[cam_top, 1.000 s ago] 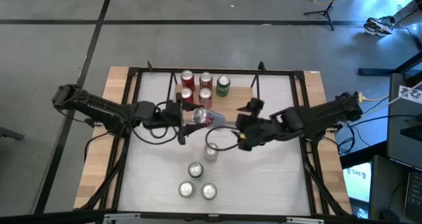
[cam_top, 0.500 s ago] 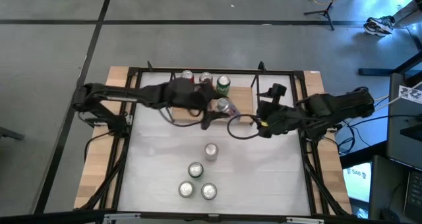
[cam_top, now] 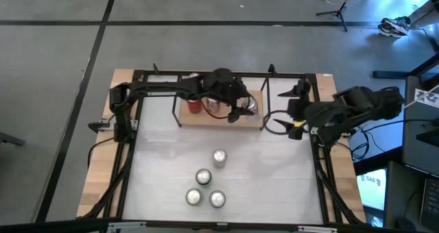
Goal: Place canned beverage on shelf
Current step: Put the top silver soda can on the shelf
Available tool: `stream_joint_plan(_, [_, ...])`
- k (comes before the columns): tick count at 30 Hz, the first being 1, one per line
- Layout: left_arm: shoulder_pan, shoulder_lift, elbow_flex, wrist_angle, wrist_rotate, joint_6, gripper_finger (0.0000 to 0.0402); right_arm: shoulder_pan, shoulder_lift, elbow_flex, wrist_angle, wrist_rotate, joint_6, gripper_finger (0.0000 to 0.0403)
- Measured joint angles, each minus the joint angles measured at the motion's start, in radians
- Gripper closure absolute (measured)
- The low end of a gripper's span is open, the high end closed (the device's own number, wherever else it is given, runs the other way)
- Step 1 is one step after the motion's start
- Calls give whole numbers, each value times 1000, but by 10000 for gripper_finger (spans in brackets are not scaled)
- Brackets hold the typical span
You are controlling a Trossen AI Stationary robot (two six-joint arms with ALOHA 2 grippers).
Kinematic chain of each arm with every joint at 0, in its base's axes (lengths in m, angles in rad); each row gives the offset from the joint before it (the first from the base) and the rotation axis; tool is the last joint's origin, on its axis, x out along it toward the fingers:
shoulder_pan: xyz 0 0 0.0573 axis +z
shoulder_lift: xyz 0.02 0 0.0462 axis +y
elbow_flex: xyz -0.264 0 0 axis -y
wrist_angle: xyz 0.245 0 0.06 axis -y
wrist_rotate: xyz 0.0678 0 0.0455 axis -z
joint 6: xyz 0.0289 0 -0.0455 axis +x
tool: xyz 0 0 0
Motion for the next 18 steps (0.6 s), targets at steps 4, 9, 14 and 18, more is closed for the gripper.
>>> stream_joint_plan(4, [35,49,16,5,7,9,118,0,-19,0,5,-1,-3,17])
stream_joint_plan(9, [73,103,17,4,20,9,118,-7,-20,0,64,-62,-76,17])
stream_joint_plan(14, [91,145,17,5,18,10,118,-79,-13,0,139,-248,-187,17])
stream_joint_plan(18, [94,169,17,3,15,25,118,-170,-14,0,159,-316,-210,17])
